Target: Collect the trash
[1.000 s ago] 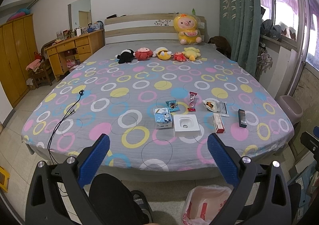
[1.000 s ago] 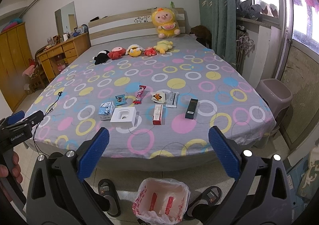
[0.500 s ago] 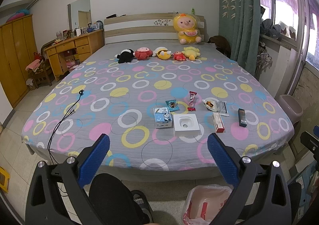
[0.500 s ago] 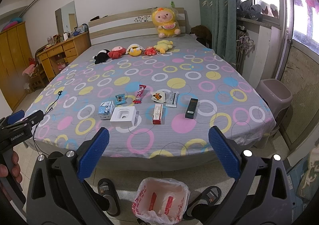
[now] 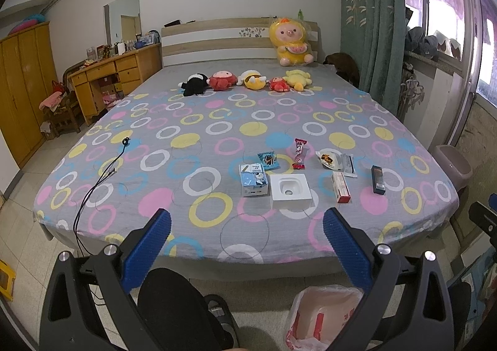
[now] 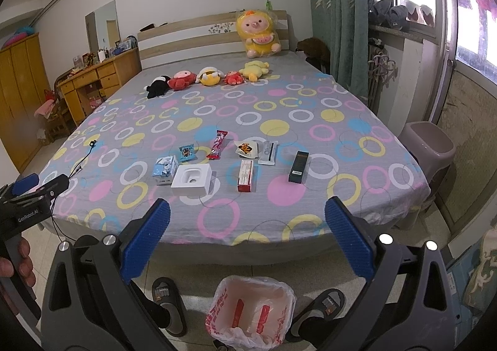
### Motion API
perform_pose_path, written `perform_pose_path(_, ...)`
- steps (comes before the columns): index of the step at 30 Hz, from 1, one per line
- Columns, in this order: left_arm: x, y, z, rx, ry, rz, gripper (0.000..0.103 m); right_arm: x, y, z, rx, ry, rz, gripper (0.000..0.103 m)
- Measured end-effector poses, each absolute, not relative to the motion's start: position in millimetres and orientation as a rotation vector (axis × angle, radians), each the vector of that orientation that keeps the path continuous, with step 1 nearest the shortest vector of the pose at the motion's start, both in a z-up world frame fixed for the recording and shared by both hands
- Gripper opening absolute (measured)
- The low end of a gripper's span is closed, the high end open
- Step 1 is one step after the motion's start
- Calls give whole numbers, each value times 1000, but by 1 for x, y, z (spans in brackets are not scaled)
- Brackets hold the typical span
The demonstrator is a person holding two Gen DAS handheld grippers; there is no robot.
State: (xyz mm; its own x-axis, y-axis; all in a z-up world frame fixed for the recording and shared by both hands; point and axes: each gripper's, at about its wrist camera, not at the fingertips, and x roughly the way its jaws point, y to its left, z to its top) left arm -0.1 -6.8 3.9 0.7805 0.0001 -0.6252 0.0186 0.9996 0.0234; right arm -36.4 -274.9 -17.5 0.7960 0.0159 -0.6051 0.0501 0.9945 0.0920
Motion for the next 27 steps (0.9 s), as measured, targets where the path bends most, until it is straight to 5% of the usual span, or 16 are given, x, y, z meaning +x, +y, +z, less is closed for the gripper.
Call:
perform_pose_path(11, 24, 1, -5, 15, 708, -13, 96, -8, -277, -21, 71, 679, -25, 98)
perform_pose_path(27, 192, -10, -56, -25, 931, -53, 96, 141, -327, -34, 106, 832, -75, 98)
